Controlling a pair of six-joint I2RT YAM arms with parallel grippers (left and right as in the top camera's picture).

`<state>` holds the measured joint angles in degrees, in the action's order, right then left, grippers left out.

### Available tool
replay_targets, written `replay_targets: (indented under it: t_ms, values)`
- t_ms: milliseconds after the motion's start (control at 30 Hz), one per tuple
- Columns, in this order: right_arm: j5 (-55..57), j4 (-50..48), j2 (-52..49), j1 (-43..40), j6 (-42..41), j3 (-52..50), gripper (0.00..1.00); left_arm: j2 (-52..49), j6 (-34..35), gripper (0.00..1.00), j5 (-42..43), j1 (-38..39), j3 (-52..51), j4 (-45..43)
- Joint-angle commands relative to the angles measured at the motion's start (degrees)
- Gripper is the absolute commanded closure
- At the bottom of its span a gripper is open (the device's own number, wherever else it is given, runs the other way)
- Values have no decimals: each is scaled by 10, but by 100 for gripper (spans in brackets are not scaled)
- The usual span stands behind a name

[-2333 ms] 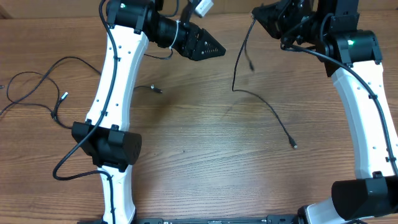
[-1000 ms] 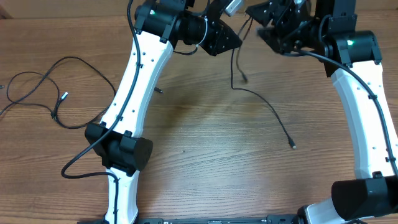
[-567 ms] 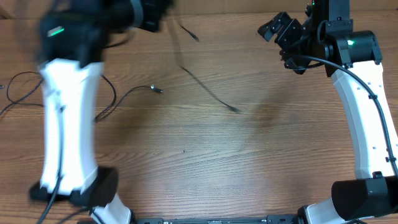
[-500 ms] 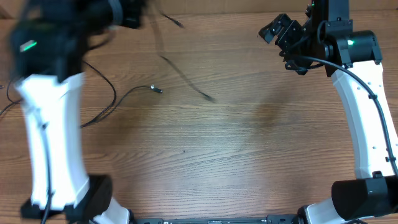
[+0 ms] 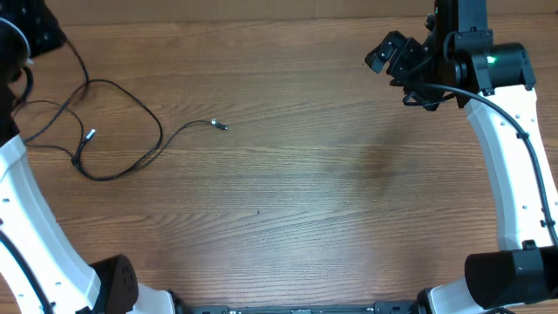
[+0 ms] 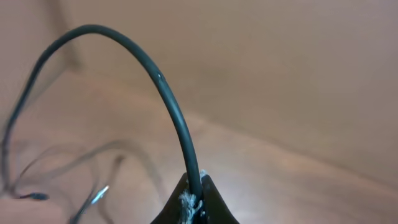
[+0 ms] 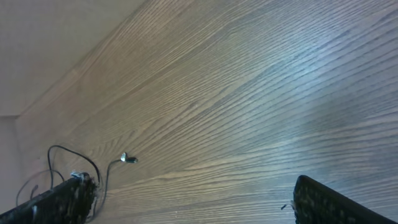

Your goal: Untangle cables

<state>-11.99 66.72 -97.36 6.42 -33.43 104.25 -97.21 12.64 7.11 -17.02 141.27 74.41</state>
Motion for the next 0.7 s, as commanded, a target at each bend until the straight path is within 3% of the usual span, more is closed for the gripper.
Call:
replay_targets:
  t_ms: [0,100,267,333,367,400,433,667]
  values:
    - [6,3,0,-1,10,7,0,-35,50,96,-146,-2,3,43]
    - [6,7,0,-1,10,7,0,-69,73,96,-199,-3,3,85]
    - [6,11,0,-1,40,7,0,-130,73,94,-208,-5,3,129]
    - [6,12,0,-1,42,7,0,-145,73,71,-208,-5,3,135]
    - [6,12,0,-1,47,7,0,-150,73,49,-208,-5,3,137]
    - [6,12,0,-1,51,7,0,-155,73,20,-208,-5,3,140]
    - [6,12,0,-1,55,7,0,-157,73,0,-208,-5,3,142]
    - [6,12,0,-1,55,7,0,-146,73,0,-199,-6,3,143]
